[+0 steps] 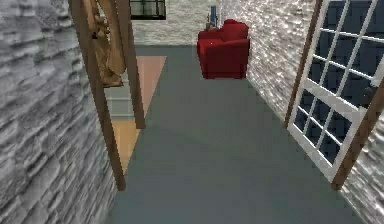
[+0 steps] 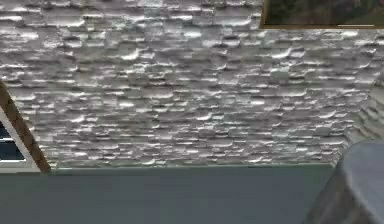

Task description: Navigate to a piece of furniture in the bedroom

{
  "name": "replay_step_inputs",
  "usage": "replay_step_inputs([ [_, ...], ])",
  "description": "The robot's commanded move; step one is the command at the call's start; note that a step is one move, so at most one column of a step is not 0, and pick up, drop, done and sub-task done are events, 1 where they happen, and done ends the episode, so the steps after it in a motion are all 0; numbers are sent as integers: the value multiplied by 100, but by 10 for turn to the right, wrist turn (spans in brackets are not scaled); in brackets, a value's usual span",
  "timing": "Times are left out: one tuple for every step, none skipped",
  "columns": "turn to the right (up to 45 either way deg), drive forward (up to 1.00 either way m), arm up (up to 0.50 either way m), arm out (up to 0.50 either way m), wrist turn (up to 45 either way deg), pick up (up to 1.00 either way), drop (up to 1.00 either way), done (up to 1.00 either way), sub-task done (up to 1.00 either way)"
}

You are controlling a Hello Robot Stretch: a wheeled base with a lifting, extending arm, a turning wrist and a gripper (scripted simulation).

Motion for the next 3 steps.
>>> replay_step_inputs([
  [0,100,0,0,0,0,0,0,0],
  [0,55,0,0,0,0,0,0,0],
  [-450,0,0,0,0,0,0,0,0],
])
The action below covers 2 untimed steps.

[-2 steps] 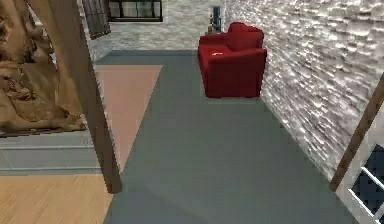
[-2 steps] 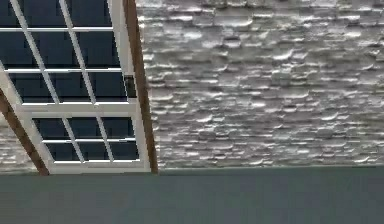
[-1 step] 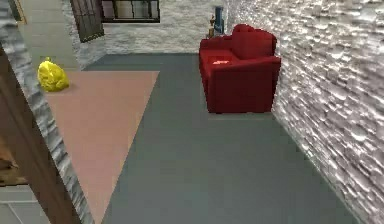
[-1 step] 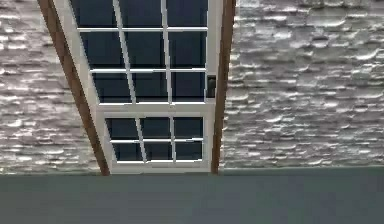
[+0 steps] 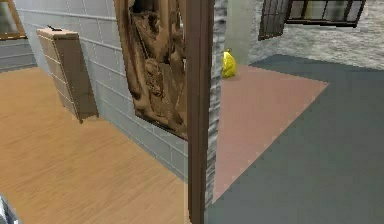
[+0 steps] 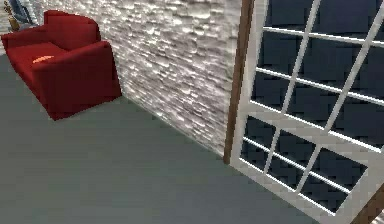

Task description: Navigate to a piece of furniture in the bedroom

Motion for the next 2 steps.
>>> replay_step_inputs([
  [-30,0,0,0,0,0,0,0,0],
  [0,35,0,0,0,0,0,0,0],
])
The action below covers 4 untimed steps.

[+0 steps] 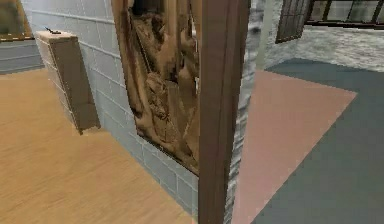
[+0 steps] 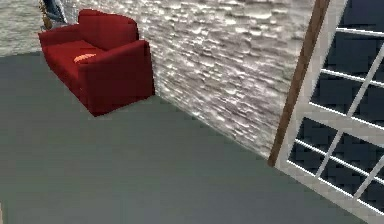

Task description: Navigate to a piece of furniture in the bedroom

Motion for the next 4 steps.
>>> replay_step_inputs([
  [-390,0,0,0,0,0,0,0,0],
  [0,15,0,0,0,0,0,0,0],
  [-30,0,0,0,0,0,0,0,0],
  [0,100,0,0,0,0,0,0,0],
])
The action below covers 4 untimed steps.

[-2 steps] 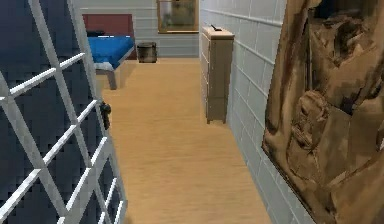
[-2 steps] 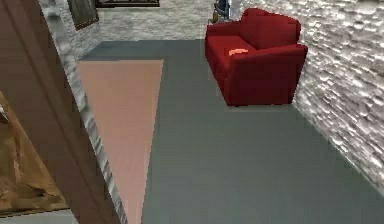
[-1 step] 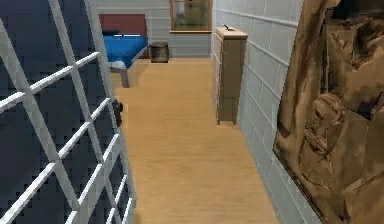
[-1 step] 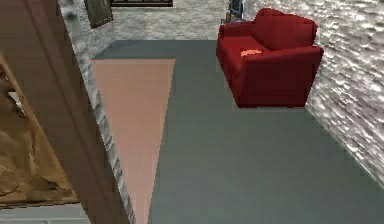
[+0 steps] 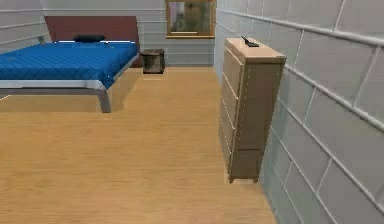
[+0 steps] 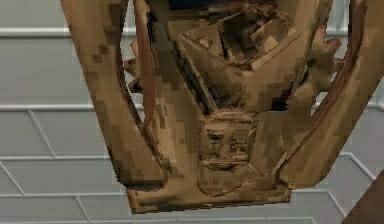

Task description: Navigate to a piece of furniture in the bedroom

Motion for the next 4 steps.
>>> replay_step_inputs([
  [-30,0,0,0,0,0,0,0,0],
  [0,35,0,0,0,0,0,0,0],
  [-90,0,0,0,0,0,0,0,0],
  [0,100,0,0,0,0,0,0,0],
])
